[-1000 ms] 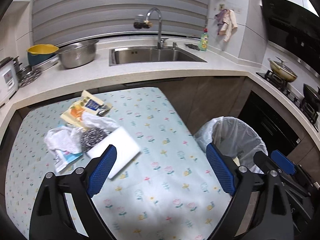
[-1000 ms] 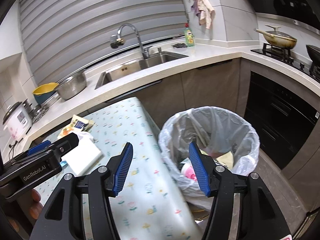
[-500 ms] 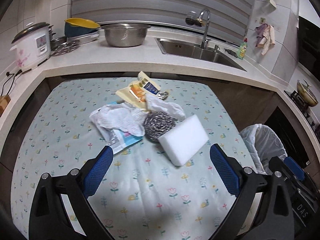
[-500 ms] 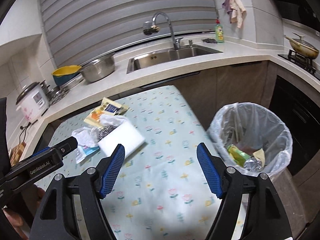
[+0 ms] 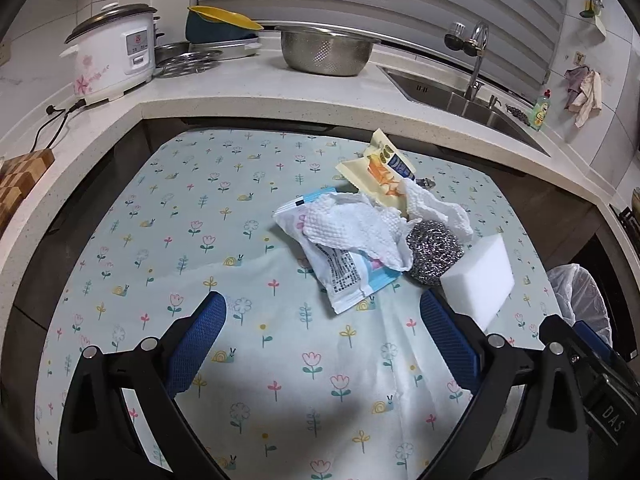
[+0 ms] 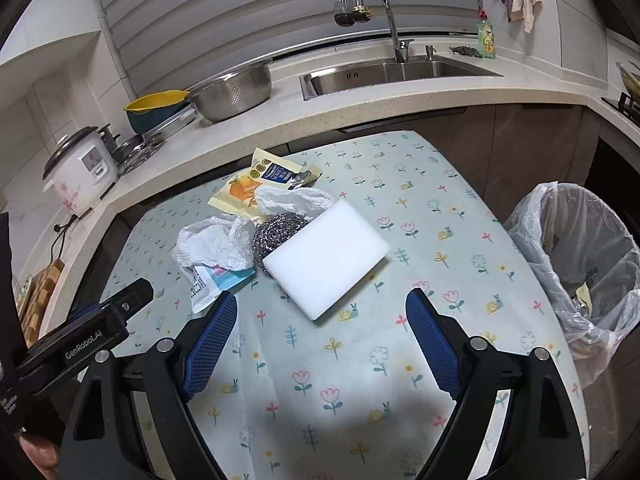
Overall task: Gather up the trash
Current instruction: 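Move both tools back over the table toward the white sponge, then grasp the white sponge with the right gripper while the left gripper grasps the plastic wrapper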
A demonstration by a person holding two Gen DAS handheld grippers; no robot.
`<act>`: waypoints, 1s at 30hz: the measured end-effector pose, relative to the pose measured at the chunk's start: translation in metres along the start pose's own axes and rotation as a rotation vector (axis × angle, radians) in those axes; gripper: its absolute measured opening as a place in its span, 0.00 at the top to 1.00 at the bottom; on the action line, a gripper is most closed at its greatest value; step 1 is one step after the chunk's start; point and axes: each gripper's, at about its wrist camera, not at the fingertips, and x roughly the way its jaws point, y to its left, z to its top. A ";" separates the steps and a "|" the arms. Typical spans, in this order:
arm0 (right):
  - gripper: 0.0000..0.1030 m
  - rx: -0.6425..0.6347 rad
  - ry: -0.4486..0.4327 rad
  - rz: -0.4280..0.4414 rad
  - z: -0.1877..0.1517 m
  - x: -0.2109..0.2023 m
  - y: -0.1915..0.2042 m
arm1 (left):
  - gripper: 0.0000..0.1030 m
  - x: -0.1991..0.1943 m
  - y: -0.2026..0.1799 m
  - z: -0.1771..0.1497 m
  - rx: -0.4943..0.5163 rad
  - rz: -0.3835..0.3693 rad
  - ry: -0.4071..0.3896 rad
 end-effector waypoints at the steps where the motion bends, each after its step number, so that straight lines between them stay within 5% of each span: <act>1: 0.19 0.017 0.011 0.002 0.001 0.006 0.001 | 0.09 0.003 0.003 0.001 -0.002 0.001 0.003; 13: 0.19 0.256 0.117 0.012 0.019 0.080 -0.008 | 0.09 0.050 0.017 0.014 -0.045 0.006 0.052; 26: 0.18 0.248 0.121 -0.032 0.028 0.112 -0.011 | 0.10 0.097 0.008 0.041 -0.106 -0.076 0.093; 28: 0.18 0.261 0.137 -0.007 0.025 0.117 -0.014 | 0.20 0.104 0.006 0.044 -0.109 -0.094 0.105; 30: 0.18 0.272 0.145 0.010 0.022 0.120 -0.016 | 0.44 0.109 0.002 0.044 -0.093 -0.101 0.118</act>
